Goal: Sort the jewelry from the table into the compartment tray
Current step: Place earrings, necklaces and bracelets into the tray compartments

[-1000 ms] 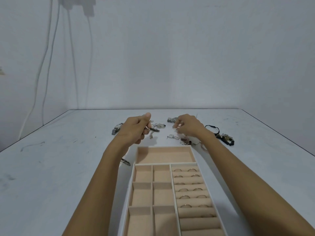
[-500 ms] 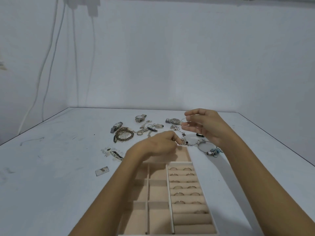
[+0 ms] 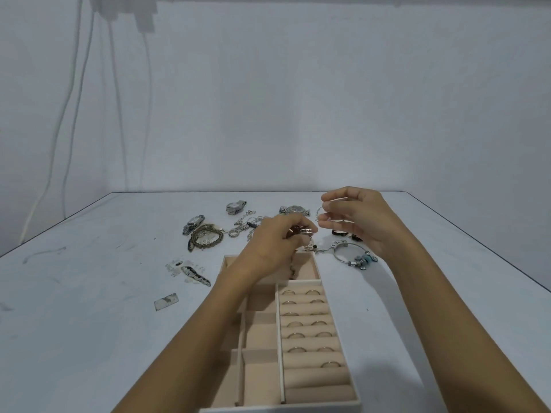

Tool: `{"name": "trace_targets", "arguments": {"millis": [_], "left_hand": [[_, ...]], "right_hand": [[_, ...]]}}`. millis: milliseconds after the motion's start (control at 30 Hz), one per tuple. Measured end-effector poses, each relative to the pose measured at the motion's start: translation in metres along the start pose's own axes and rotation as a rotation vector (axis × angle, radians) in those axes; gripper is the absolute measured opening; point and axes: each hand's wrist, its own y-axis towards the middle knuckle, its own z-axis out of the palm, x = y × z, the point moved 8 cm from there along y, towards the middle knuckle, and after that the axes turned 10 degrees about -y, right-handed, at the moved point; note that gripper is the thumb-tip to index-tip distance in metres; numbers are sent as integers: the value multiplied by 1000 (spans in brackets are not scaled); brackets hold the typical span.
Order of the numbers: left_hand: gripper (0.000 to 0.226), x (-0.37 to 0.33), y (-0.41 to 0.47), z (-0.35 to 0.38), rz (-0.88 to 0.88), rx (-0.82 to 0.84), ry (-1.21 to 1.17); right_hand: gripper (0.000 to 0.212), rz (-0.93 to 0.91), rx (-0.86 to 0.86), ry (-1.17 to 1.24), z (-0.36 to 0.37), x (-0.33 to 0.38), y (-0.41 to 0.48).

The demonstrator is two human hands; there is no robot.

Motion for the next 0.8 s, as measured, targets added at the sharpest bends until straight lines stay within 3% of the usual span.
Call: {"name": "trace_targets", "arguments": {"millis": [200, 433, 567, 800], "left_hand": [[16, -12, -2, -12, 52, -81, -75], [15, -28, -5, -27, 52, -183, -380], [16, -24, -6, -25, 24, -159, -496], [15, 0, -5, -8, -105, 19, -243]], "right_hand": [[11, -7, -13, -36, -3, 0, 0], [11, -19, -26, -45, -4, 1, 0], [11, -17, -30, -36, -5, 1, 1], [14, -23, -24, -73, -5, 0, 1]]}}
